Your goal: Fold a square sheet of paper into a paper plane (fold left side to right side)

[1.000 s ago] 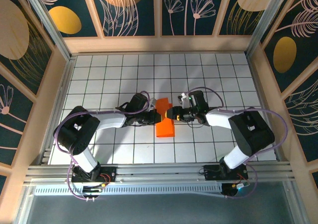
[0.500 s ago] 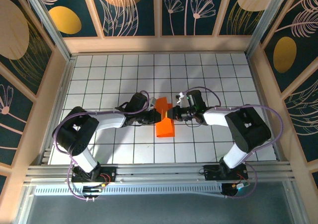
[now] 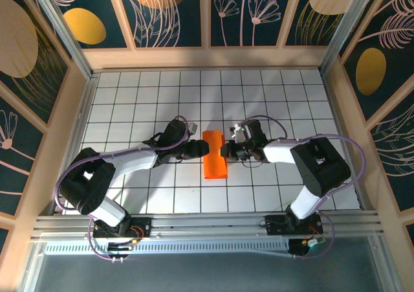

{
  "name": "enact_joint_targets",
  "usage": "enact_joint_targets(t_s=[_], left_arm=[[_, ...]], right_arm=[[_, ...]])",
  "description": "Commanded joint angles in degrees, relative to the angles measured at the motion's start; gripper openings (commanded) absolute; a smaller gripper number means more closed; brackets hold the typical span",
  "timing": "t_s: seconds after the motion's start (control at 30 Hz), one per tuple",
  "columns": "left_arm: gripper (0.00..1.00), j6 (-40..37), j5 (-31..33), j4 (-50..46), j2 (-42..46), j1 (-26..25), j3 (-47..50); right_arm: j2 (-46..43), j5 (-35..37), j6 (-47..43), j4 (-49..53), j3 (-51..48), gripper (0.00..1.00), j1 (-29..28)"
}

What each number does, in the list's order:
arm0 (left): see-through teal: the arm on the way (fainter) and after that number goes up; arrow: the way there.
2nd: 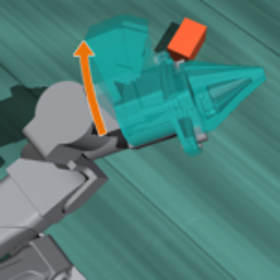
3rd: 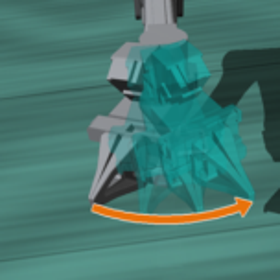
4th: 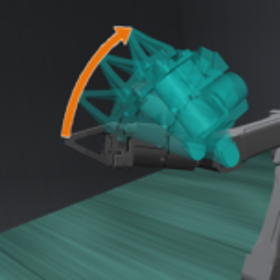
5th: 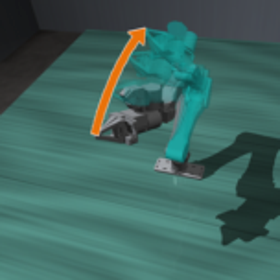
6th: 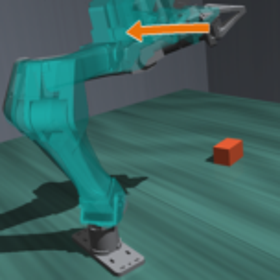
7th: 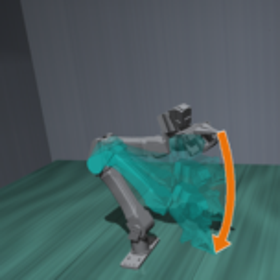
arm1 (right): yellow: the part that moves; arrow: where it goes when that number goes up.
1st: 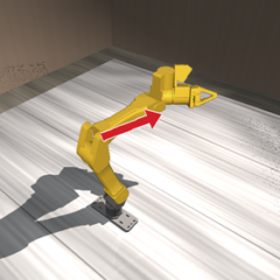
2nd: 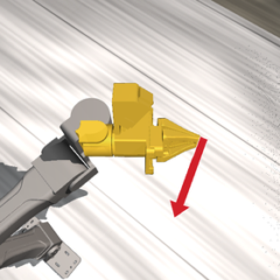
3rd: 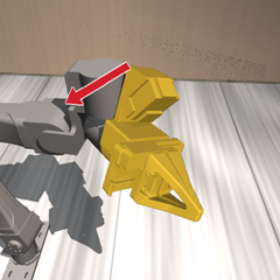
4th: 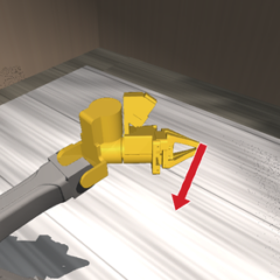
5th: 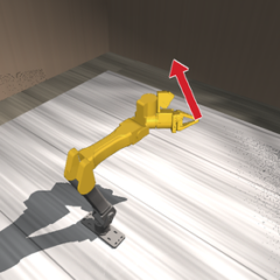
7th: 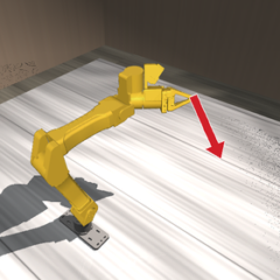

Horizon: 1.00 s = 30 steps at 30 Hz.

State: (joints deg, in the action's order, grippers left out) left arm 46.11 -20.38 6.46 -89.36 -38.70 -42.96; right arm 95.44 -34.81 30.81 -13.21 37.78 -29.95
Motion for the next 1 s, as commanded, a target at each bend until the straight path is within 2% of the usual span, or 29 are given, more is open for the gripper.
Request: enact_joint_targets(t_s=[0.0, 0.43, 0.6, 0.83, 0.97], left_arm=[[0.52, 0.4, 2.1, -2.4, -1.4, -0.4, 0.6], [0.54, 0.8, -0.5, 0.6, -7.2, -0.5, -1.0], [0.5, 0.8, -1.1, 1.1, -8.5, -1.2, -2.1], [0.49, 0.9, 0.1, 0.5, -11.7, -1.5, -3.2], [0.45, 0.7, 0.8, -0.1, -12.8, -1.7, -3.5]], right_arm=[[0.8, 2.0, -0.5, 2.1, 1.7, 0.04, -0.9], [0.7, 3.1, -0.7, 3.1, 1.8, 0.04, -1.1], [0.6, 3.1, -0.9, 3.4, 1.7, 0.04, -1.1], [0.5, 3.0, -1.0, 3.5, 1.8, 0.05, -1.1], [0.3, 2.9, -1.0, 3.6, 1.9, 0.09, -1.1]])
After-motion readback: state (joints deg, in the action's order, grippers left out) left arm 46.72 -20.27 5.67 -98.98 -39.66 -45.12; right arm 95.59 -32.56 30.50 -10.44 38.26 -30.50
